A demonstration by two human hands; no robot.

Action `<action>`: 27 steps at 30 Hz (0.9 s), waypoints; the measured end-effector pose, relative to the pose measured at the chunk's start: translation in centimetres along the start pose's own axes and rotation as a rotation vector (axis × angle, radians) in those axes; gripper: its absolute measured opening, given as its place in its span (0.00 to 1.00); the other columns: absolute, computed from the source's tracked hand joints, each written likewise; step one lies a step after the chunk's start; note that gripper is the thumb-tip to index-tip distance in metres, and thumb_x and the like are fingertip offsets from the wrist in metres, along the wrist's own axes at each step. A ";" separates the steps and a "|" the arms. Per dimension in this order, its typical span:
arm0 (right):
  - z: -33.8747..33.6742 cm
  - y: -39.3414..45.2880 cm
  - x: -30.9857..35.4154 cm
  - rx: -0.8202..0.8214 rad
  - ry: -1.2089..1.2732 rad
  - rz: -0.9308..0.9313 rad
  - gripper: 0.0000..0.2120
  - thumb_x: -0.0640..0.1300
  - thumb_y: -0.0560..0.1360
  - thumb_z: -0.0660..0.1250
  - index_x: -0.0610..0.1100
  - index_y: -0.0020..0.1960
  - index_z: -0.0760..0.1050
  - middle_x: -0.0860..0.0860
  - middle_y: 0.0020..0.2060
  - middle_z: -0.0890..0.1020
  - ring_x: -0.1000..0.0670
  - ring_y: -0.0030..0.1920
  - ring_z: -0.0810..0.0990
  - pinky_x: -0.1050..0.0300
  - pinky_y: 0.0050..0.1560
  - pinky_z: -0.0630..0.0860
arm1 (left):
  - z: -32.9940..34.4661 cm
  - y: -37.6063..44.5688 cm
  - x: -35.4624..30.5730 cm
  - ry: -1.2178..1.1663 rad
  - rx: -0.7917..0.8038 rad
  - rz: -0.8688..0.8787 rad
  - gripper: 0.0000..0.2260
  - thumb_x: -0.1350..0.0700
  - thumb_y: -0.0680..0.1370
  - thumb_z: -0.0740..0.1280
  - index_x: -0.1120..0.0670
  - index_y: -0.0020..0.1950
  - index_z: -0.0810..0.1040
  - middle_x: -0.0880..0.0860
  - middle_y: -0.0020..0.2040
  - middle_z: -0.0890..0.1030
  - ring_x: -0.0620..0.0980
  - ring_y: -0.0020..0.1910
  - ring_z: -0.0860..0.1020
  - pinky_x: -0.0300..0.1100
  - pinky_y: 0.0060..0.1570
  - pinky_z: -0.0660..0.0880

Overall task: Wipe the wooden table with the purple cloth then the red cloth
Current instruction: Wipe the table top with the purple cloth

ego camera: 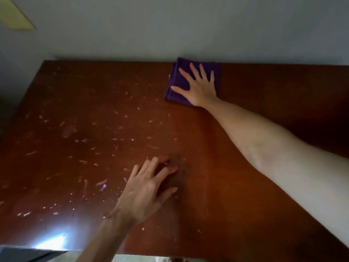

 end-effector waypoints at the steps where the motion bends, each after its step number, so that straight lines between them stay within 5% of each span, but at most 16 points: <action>1: 0.1 1.0 0.2 -0.005 -0.005 0.009 0.42 0.81 0.74 0.51 0.64 0.84 0.51 0.52 0.86 0.51 0.43 0.85 0.45 0.31 0.81 0.42 | -0.2 -0.2 0.9 -0.004 -0.013 -0.020 0.21 0.36 0.78 0.61 0.40 0.69 0.71 0.45 0.69 0.69 0.46 0.58 0.71 0.44 0.53 0.69; 8: 0.1 -2.8 1.6 0.054 -0.043 0.010 0.45 0.81 0.75 0.47 0.61 0.85 0.47 0.50 0.86 0.47 0.40 0.85 0.42 0.29 0.80 0.40 | -1.8 -3.7 5.3 -0.017 -0.026 -0.138 0.23 0.36 0.77 0.58 0.43 0.68 0.73 0.48 0.64 0.70 0.48 0.57 0.71 0.48 0.54 0.72; 18: 4.4 -35.9 6.0 0.092 -0.123 -0.279 0.47 0.82 0.74 0.46 0.58 0.85 0.49 0.48 0.86 0.48 0.38 0.85 0.46 0.26 0.79 0.48 | -2.3 -11.0 2.6 -0.073 -0.102 -0.299 0.20 0.40 0.77 0.63 0.47 0.65 0.74 0.53 0.62 0.72 0.53 0.54 0.74 0.53 0.51 0.76; 21: 5.3 -39.4 6.4 0.069 -0.166 -0.303 0.46 0.81 0.75 0.46 0.58 0.85 0.48 0.48 0.86 0.48 0.38 0.85 0.46 0.26 0.79 0.48 | -2.0 -12.6 0.8 0.006 -0.112 -0.305 0.20 0.41 0.77 0.64 0.48 0.65 0.75 0.52 0.60 0.72 0.53 0.54 0.74 0.50 0.50 0.75; 27: 5.8 -38.1 6.9 0.069 -0.205 -0.296 0.46 0.81 0.75 0.44 0.58 0.85 0.47 0.48 0.86 0.48 0.37 0.84 0.45 0.25 0.78 0.48 | -0.6 -17.3 2.4 0.035 -0.138 -0.613 0.41 0.26 0.69 0.59 0.53 0.73 0.66 0.58 0.66 0.67 0.59 0.60 0.70 0.57 0.55 0.72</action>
Point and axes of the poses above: each hand's wrist, its own y-axis towards the middle knuckle, its own z-axis out of the palm, x = y × z, the point moved 3 cm from there along y, towards the middle knuckle
